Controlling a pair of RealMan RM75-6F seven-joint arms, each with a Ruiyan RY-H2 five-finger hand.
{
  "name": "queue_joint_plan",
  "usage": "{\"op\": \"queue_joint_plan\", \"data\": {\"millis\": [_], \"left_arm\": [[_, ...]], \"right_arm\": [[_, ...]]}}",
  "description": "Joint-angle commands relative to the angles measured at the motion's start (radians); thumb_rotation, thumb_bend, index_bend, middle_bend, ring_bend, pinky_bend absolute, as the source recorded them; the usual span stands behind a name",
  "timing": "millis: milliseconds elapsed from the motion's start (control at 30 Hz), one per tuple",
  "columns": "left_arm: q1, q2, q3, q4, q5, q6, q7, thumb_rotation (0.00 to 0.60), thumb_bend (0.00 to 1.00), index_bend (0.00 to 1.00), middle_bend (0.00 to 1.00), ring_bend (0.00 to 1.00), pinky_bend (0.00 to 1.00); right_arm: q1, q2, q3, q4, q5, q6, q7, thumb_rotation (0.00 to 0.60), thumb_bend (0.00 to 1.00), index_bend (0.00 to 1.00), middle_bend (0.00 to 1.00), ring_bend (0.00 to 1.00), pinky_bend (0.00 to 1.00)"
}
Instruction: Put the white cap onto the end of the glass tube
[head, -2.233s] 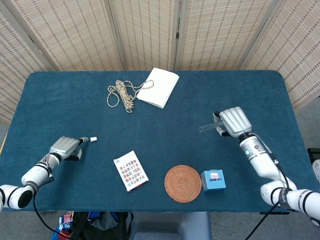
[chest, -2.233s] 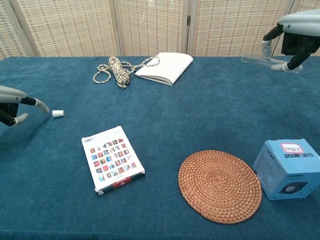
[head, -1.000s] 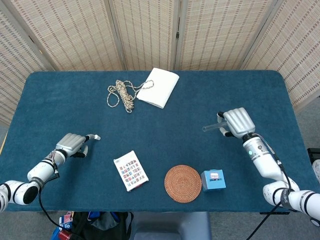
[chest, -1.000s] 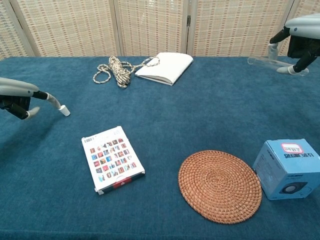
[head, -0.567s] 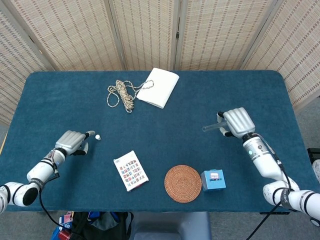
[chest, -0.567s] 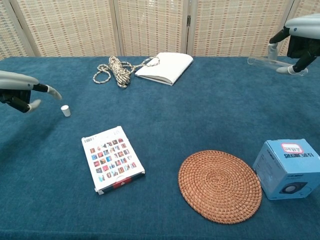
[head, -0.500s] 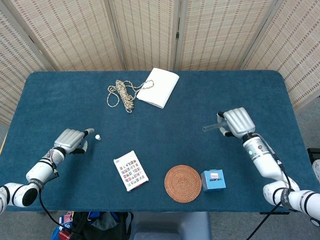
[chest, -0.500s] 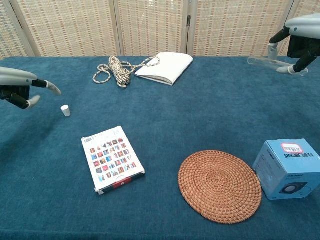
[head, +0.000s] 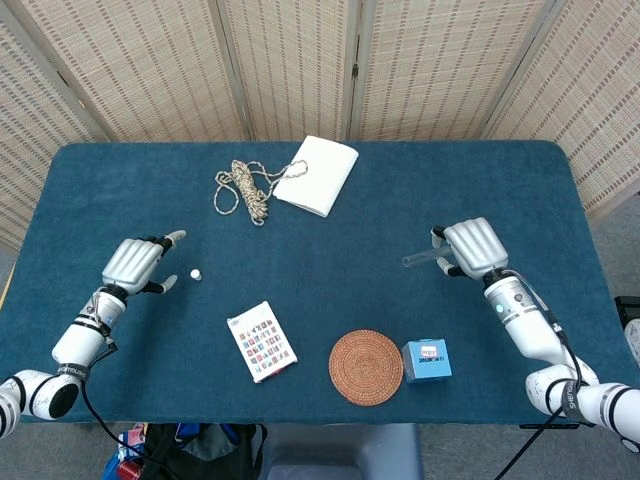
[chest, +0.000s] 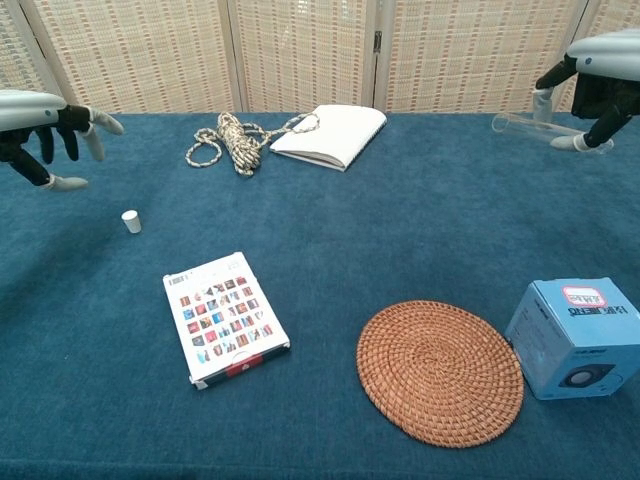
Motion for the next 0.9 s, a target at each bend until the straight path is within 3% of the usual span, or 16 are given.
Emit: {"op": "queue_joint_plan", "data": {"millis": [33,133,300,900], "left_arm": [[-0.006,-0.024,-0.004,0.034,0.024,0.003,0.003,0.512,0.28,0.16,0.12,0.13,0.03],[-0.016,-0.041,-0.006,0.059,0.025,-0.010,0.027,0.600,0.28,0.24,0.08,0.09,0.00],[-0.037,-0.053,-0.011,0.074,0.002,-0.063,0.053,0.600,0.28,0.32,0.03,0.00,0.00],[-0.073,-0.170,-0.019,0.211,-0.013,-0.145,0.054,0.600,0.28,0.38,0.00,0.00,0.00]], "right_arm": [[0.000,0.001,-0.001,-0.002,0.000,-0.001,-0.001,0.600,0.49,0.87,1.00,1.00,1.00],[-0.001,0.001,-0.001,-0.004,0.000,-0.001,-0.002,0.600,0.49,0.87,1.00,1.00,1.00],[-0.004,0.002,-0.002,-0.005,-0.001,-0.002,0.001,0.600,0.49,0.87,1.00,1.00,1.00],[-0.009,0.007,-0.005,-0.006,0.006,-0.005,-0.004,0.600,0.49,0.87,1.00,1.00,1.00]]}}
